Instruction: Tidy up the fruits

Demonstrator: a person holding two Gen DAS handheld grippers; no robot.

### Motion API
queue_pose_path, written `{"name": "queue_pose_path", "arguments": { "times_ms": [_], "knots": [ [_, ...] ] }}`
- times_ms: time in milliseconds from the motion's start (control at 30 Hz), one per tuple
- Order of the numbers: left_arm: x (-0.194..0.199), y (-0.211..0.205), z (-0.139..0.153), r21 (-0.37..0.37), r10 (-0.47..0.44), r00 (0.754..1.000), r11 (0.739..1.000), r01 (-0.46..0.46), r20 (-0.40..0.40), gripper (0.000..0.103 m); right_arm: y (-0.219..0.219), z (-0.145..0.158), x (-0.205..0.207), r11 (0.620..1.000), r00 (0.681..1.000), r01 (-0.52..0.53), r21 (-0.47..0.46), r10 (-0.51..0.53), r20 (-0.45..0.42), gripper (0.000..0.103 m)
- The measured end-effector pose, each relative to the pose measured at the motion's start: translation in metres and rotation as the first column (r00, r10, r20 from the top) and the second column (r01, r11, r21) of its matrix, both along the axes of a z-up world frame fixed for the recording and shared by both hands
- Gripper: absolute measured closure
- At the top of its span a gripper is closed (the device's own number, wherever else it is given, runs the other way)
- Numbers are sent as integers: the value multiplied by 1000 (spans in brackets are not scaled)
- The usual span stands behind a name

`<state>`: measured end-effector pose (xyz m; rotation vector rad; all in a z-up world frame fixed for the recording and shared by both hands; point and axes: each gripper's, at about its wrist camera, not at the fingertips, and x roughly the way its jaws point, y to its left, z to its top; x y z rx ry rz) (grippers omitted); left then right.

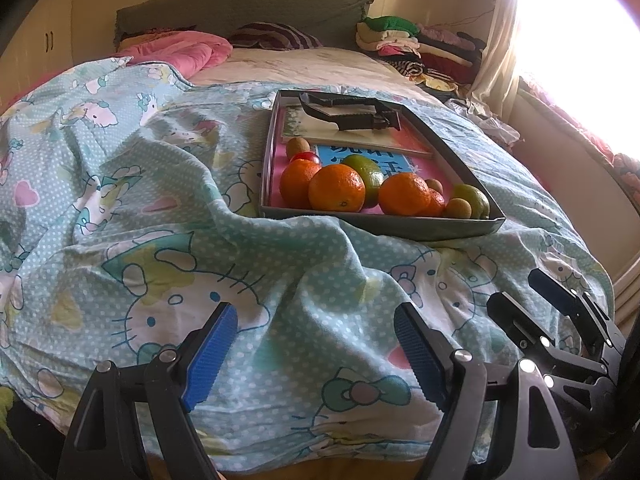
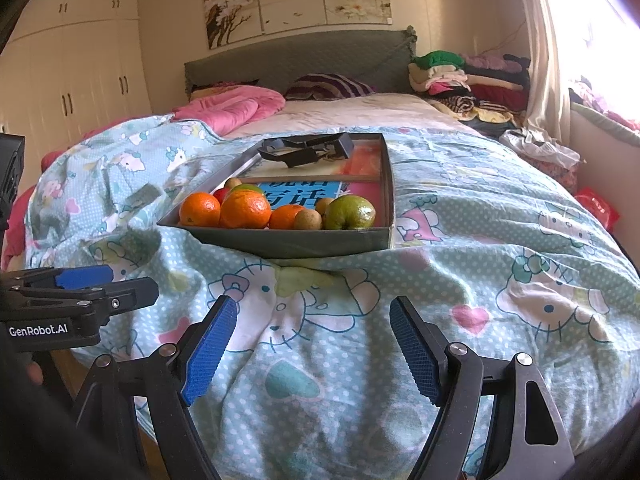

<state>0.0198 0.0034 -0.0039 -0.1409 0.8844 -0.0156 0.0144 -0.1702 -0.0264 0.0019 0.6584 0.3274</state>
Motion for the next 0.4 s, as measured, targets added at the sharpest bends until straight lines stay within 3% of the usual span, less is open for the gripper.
{"name": "queue_pose_path", "arguments": {
  "times_ms": [267,400],
  "knots": [
    [1,11,4,-19,6,1000,1000,-5,12,23,-12,3,4,998,999,38,48,-38,6,23],
    [8,45,16,-27,92,994,996,-91,57,23,-37,9,18,989,993,119,92,-119,-5,23]
  ]
}}
